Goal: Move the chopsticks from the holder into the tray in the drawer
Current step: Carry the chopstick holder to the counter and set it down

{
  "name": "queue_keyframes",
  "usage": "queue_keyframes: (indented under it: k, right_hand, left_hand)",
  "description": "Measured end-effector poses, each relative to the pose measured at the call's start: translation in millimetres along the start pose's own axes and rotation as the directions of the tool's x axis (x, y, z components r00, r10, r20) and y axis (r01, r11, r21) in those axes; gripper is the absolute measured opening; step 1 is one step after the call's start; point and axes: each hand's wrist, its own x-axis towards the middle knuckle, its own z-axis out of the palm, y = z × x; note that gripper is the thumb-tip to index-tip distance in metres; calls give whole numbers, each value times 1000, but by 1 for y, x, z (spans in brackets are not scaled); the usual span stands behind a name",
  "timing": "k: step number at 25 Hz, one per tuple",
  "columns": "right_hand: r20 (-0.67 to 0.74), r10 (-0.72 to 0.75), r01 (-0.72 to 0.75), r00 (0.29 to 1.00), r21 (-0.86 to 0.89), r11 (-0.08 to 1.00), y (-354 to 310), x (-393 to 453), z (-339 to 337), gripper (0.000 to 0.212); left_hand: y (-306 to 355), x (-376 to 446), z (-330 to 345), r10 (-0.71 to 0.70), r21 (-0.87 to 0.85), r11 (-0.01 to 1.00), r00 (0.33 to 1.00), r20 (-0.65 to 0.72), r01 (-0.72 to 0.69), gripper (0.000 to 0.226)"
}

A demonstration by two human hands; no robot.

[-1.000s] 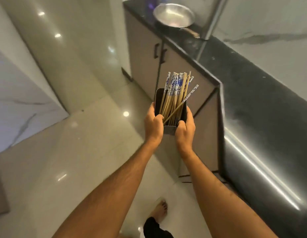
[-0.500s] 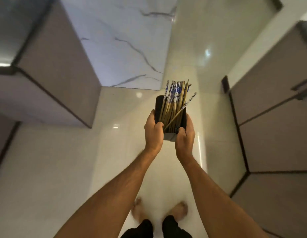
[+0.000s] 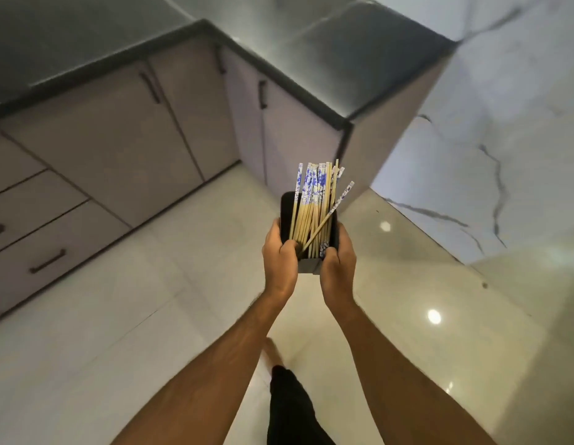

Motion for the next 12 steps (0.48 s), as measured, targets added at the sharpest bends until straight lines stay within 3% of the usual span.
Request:
queue_keyframes:
  k: [7, 12]
  right_hand:
    - [377, -61, 69, 924, -9, 998, -39, 19, 224, 56]
    - [609, -118, 119, 784, 38, 992, -72, 0, 371, 53]
  left_hand:
    - [35, 100, -184, 2, -82, 996, 934, -357, -34, 46]
    - [55, 140, -317, -29, -147, 987, 820, -571, -68, 42]
